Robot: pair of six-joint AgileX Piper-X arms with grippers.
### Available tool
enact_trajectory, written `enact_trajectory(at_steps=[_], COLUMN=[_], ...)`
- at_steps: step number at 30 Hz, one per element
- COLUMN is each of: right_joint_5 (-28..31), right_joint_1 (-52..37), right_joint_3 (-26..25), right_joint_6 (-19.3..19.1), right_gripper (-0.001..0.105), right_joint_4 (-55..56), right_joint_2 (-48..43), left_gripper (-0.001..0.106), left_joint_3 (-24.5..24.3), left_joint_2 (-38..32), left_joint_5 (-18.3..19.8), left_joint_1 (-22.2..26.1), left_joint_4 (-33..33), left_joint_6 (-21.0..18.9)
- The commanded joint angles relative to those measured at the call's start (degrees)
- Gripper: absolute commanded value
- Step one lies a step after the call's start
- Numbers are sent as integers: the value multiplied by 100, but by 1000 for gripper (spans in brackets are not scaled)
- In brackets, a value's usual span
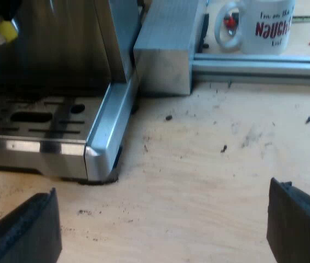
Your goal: Pour the beans into the coffee machine
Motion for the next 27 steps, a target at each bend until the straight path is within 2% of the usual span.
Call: enact_trajectory(at_steps=[1,6,11,12,14,17,22,24,26,27], right_joint_5=[0,-106,-249,-1392,-1710,-2090,-2099,-2099,-2058,-2032], right_joint_1=[-11,-11,-11,76,268,701,1669,2034,2340,2522], right_joint_3=[-62,-228,-359,-1079,-1190,-1330,-1416,-1416,-1416,-1416], right_joint_6=[-98,-96,-143,-270,-339,-658,-945,-1070,-1097,-1097], right_gripper=[78,78,78,78,78,78,78,78,78,78], right_joint_4=[-86,48,133,76,-29,-247,-796,-1069,-1350,-1568], right_joint_2=[-121,107,283,1363,1665,2133,2811,3012,3183,3287], left_gripper=[84,84,84,84,84,84,84,84,84,84], left_joint_3=[-103,-328,-546,-604,-634,-633,-633,-633,-633,-633], left_joint_2=[-789,-695,-366,-166,4,228,652,764,910,1047], left_joint_5=[-6,-238,-280,-402,-512,-666,-927,-1005,-1236,-1525], left_joint_1=[-1,-1,-1,-1,-1,-1,-1,-1,-1,-1], left_joint_4=[-96,-96,-96,-109,-125,-326,-678,-739,-798,-839], left_joint_6=[-20,-20,-50,-75,-107,-263,-675,-702,-701,-701])
